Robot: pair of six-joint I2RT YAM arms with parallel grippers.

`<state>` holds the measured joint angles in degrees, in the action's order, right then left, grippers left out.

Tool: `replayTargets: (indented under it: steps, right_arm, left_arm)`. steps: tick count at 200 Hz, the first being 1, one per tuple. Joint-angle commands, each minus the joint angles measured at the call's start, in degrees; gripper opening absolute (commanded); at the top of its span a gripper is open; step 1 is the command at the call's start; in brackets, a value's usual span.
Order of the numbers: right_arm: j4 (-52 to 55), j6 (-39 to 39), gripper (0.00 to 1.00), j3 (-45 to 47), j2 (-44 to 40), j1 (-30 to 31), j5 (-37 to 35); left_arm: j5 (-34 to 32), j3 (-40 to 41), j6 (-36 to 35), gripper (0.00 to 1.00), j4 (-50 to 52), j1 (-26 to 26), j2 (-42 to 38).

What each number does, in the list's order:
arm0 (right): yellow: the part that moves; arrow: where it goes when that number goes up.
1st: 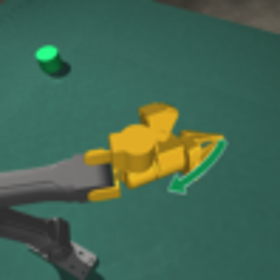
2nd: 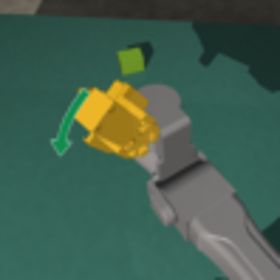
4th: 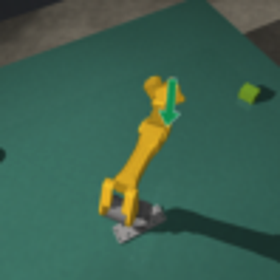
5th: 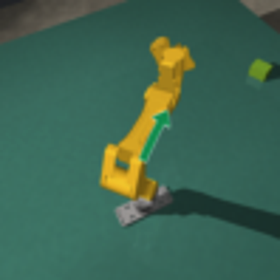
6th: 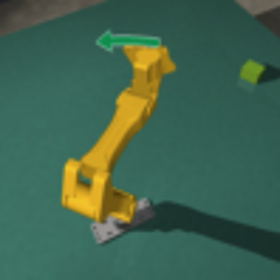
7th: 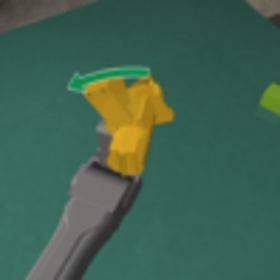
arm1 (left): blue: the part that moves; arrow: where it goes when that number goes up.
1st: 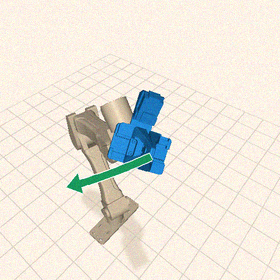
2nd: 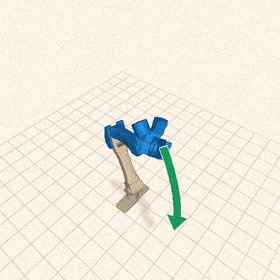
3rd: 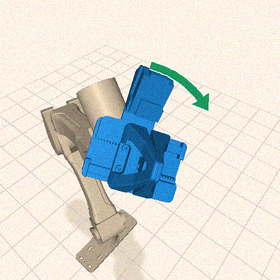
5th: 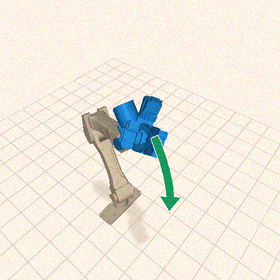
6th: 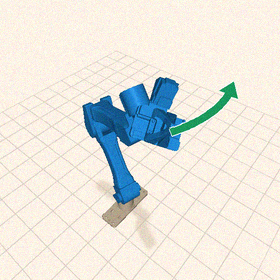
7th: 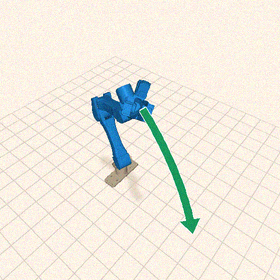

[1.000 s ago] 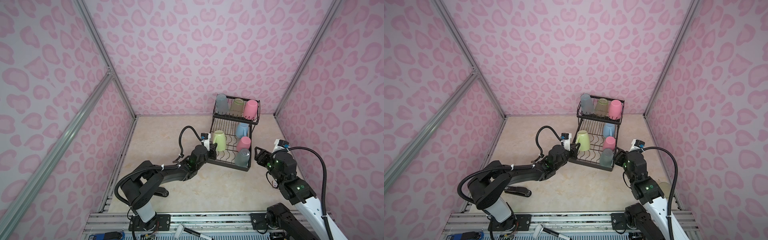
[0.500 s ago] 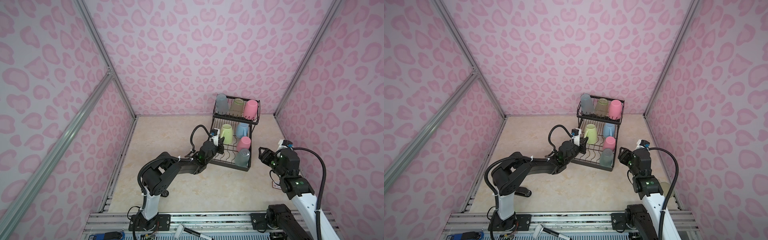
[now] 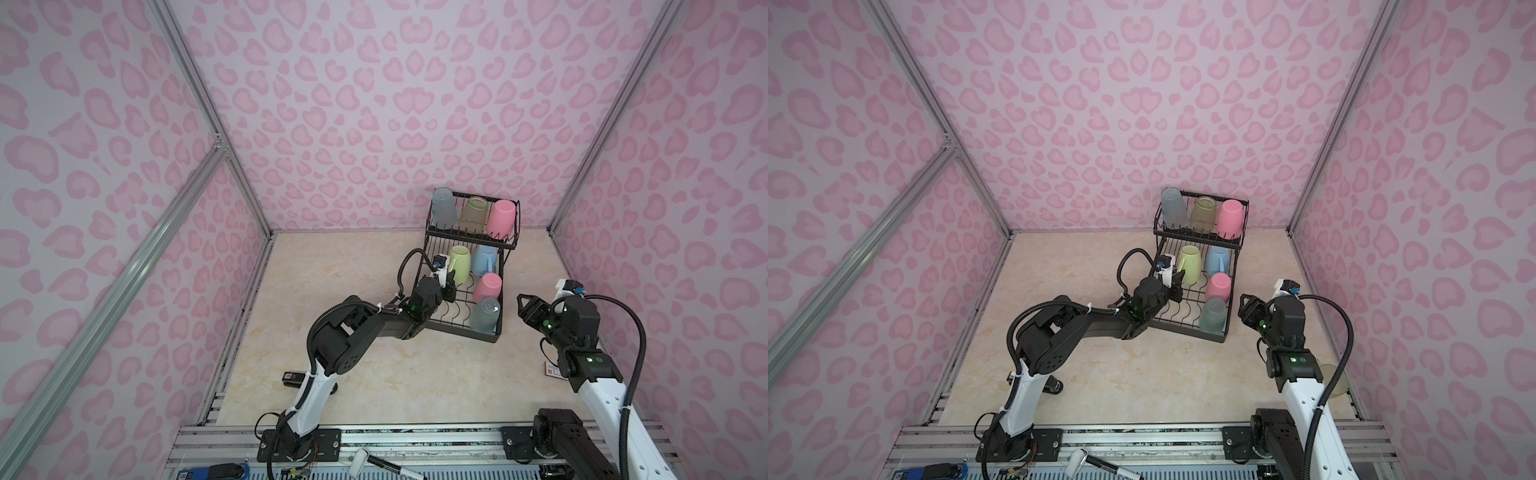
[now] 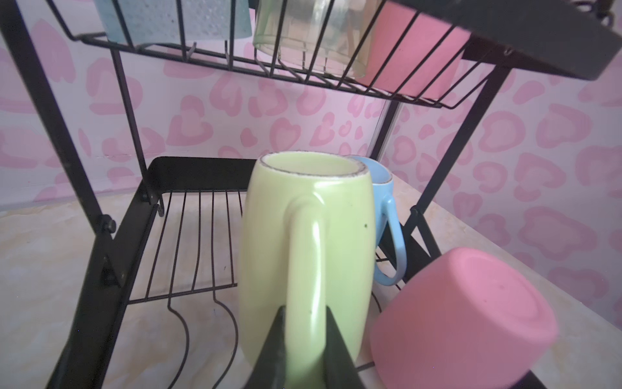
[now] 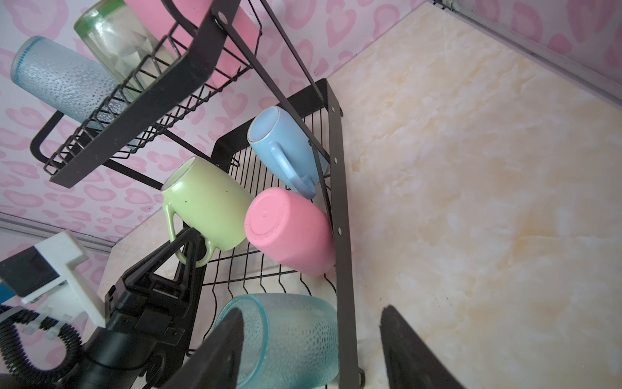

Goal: Load cups into a dish rack
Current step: Place the cup upside down at the dish rack.

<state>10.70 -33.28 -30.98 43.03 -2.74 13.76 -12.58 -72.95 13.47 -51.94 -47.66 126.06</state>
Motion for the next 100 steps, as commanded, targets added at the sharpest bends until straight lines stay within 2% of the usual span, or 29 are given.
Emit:
replayTargets:
  steps: [1, 100]
  right_arm:
    - [-4.9, -0.1, 0.64, 1.5, -0.2, -0.3, 1.8]
    - [-10.0, -1.5, 0.64, 3.6, 0.4, -0.5, 1.9]
  left_arm:
    - [-1.9, -1.9, 0.5, 0.03, -7.0, 0.5, 1.6]
    - [-4.0, -8.3, 3.7, 0.03, -3.4, 1.1, 4.8]
